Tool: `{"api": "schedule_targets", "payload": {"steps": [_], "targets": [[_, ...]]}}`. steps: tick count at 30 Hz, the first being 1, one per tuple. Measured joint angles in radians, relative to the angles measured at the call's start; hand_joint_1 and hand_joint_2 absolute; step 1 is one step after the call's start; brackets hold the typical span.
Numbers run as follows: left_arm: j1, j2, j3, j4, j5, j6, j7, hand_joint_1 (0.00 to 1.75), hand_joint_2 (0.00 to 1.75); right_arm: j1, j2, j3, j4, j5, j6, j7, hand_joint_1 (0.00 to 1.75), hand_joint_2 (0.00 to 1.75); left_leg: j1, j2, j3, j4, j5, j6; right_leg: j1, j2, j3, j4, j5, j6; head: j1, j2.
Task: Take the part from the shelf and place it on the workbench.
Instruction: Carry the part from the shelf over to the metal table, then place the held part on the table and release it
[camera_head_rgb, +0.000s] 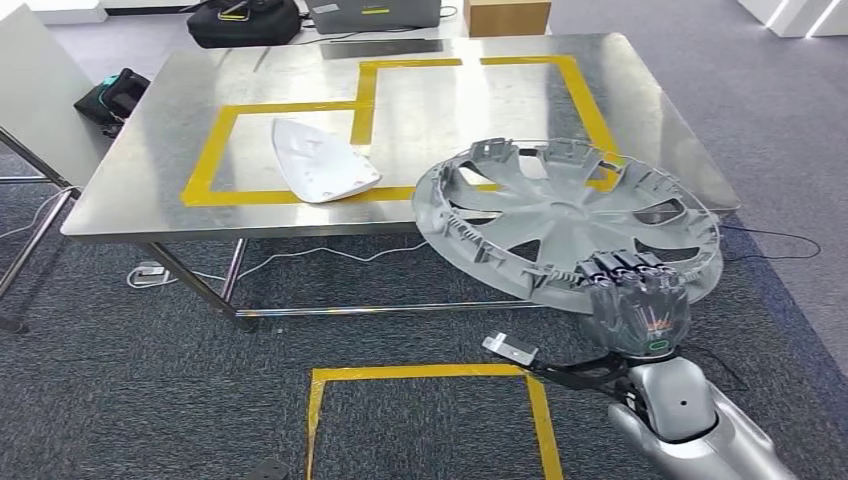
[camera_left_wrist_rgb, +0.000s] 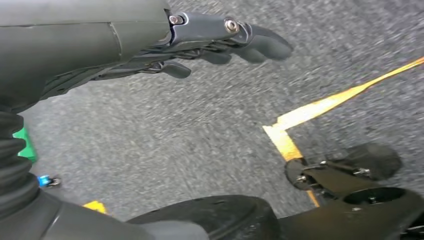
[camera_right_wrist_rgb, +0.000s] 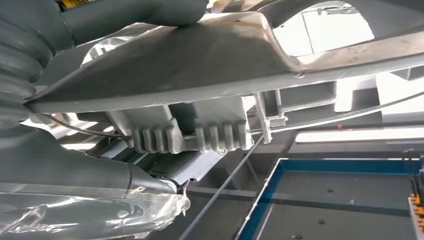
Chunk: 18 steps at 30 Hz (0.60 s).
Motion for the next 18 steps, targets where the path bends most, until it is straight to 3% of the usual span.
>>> {"api": "schedule_targets", "payload": {"steps": [3, 7, 12, 18], "targets": [[0.0, 0.002, 0.0, 0.0, 0.0, -0.006, -0.022, 0.0, 1.75, -0.055, -0.039, 0.094, 0.011, -0.001, 0.024, 0.11, 1.75, 1.75, -0.001, 0.0, -0.001, 0.0, 0.001, -0.001, 0.0, 0.0, 0.0, -0.001, 0.002, -0.002, 0.0, 0.0], [0.0, 0.007, 0.0, 0.0, -0.001, -0.022, -0.037, 0.0, 1.75, -0.117, -0.069, 0.204, 0.026, -0.001, 0.041, 0.195, 1.75, 1.75, -0.002, 0.0, -0.001, 0.0, 0.002, -0.001, -0.002, 0.0, 0.001, -0.003, 0.004, -0.001, 0.0, 0.0], [0.001, 0.013, 0.0, 0.0, -0.001, -0.036, -0.051, 0.0, 1.75, -0.163, -0.085, 0.289, 0.044, -0.002, 0.048, 0.253, 1.75, 1.75, -0.003, 0.0, -0.002, 0.0, 0.003, 0.0, -0.003, 0.0, 0.001, -0.005, 0.005, 0.001, 0.0, 0.0], [0.001, 0.023, -0.001, 0.0, -0.01, -0.063, -0.074, 0.0, 1.75, -0.257, -0.097, 0.444, 0.071, -0.002, 0.072, 0.405, 1.75, 1.75, -0.003, 0.001, -0.002, 0.001, 0.003, 0.0, -0.003, 0.0, 0.001, -0.006, 0.006, 0.002, 0.0, 0.0]]}}
